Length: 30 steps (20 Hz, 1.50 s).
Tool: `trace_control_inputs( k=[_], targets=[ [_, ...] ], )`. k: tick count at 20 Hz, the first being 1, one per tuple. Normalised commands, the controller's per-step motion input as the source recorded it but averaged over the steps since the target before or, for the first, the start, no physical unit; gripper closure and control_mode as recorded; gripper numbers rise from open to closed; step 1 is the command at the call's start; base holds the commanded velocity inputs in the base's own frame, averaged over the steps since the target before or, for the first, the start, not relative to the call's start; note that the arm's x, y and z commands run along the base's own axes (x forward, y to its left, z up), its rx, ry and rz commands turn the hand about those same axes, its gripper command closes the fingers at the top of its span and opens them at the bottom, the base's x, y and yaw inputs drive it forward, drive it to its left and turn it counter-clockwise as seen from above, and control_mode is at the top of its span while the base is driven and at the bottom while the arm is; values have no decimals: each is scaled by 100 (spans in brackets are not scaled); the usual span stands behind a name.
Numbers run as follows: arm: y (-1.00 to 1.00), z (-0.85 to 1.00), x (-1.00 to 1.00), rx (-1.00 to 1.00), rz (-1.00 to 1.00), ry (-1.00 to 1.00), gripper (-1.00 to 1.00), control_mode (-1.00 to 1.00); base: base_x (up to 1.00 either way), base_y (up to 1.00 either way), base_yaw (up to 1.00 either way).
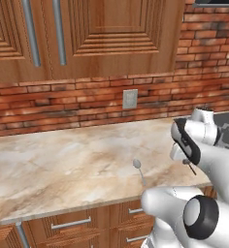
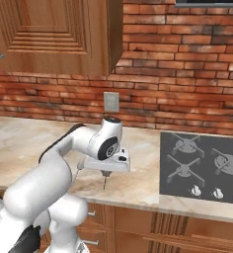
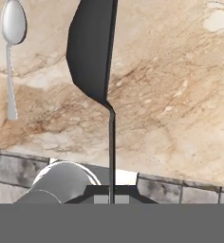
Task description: Organize the utensils by type. Pick up the wooden spoons from the counter and place them in the open cabinet. Then pick up the metallic utensils from the counter and place them in the open drawer.
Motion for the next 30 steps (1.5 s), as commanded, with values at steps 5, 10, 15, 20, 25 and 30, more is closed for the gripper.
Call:
trace_control_inputs(
  k=[5, 10, 15, 20, 25, 30],
  targets=[
    [35, 60, -20, -2, 0, 1, 100, -100, 0, 0, 0],
    [40, 31, -20, -5, 2, 0, 100, -100, 0, 0, 0],
    [48, 15, -12, -11, 4, -1, 100, -100, 0, 0, 0],
    [34, 25, 0, -8, 8, 0, 100, -100, 0, 0, 0],
    [10, 39, 0, -4, 14, 0, 100, -100, 0, 0, 0],
    [0, 37, -10, -2, 15, 0, 100, -100, 0, 0, 0]
  ],
)
